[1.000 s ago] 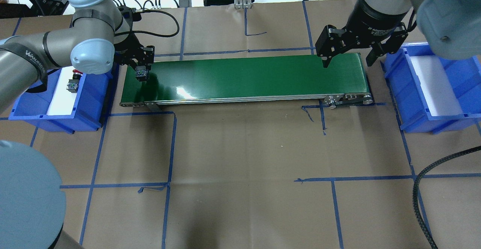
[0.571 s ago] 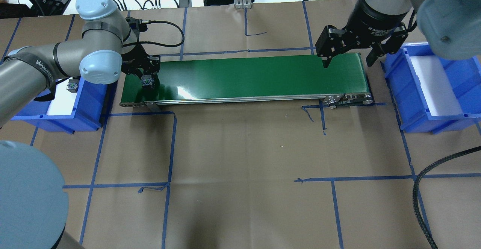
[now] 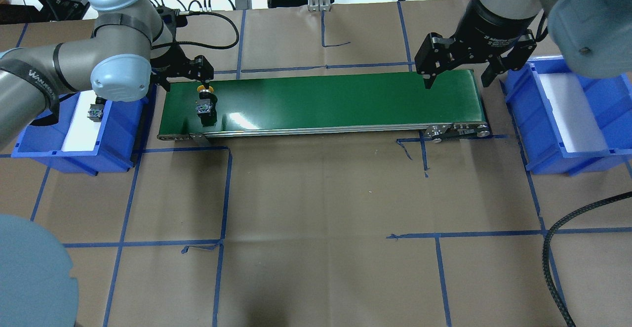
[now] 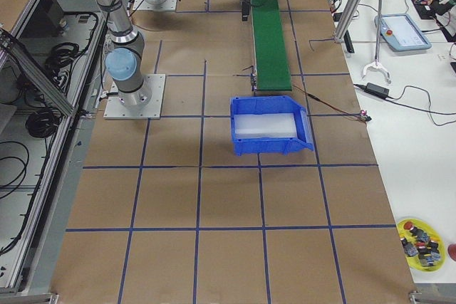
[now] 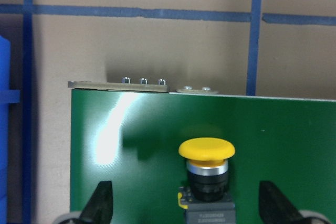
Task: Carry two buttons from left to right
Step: 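Carry the yellow button to the conveyor and release it there, then raise the left gripper and move it back into the blue bin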
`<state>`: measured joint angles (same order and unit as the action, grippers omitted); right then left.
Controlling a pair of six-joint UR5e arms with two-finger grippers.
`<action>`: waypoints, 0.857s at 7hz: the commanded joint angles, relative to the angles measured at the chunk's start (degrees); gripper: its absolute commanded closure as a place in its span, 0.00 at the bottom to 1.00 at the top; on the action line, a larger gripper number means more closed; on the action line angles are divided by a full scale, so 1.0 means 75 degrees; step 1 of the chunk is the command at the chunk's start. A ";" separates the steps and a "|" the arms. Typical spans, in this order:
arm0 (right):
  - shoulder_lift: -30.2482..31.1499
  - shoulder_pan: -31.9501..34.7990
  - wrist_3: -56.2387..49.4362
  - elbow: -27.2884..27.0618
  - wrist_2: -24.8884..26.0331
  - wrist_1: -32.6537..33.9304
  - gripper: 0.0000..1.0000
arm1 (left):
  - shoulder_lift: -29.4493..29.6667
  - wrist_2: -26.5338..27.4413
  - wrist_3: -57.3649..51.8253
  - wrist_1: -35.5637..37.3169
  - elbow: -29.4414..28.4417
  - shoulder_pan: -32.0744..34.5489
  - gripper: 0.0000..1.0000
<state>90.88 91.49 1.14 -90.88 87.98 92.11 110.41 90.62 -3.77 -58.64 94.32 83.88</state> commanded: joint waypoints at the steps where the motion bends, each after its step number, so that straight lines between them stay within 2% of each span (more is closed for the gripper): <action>1: 0.0000 0.0000 0.0001 0.0000 0.0000 0.0000 0.00 | -0.0645 -0.0013 -0.0071 -0.1419 -0.0537 -0.0086 0.00; 3: -0.0012 0.0000 0.0001 0.0000 0.0000 0.0000 0.00 | -0.0567 -0.0013 -0.0292 -0.3154 -0.1952 -0.0296 0.00; 4: 0.0000 0.0000 0.0001 -0.0011 0.0000 0.0000 0.00 | -0.0392 -0.0013 -0.0422 -0.3591 -0.2458 -0.0471 0.00; 6: 0.0000 0.0000 0.0001 0.0000 0.0000 0.0000 0.00 | -0.0145 -0.0001 -0.1133 -0.3618 -0.2720 -0.1055 0.00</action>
<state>90.86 91.49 1.14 -90.94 87.98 92.07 108.22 90.54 -8.74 -85.04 75.29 78.83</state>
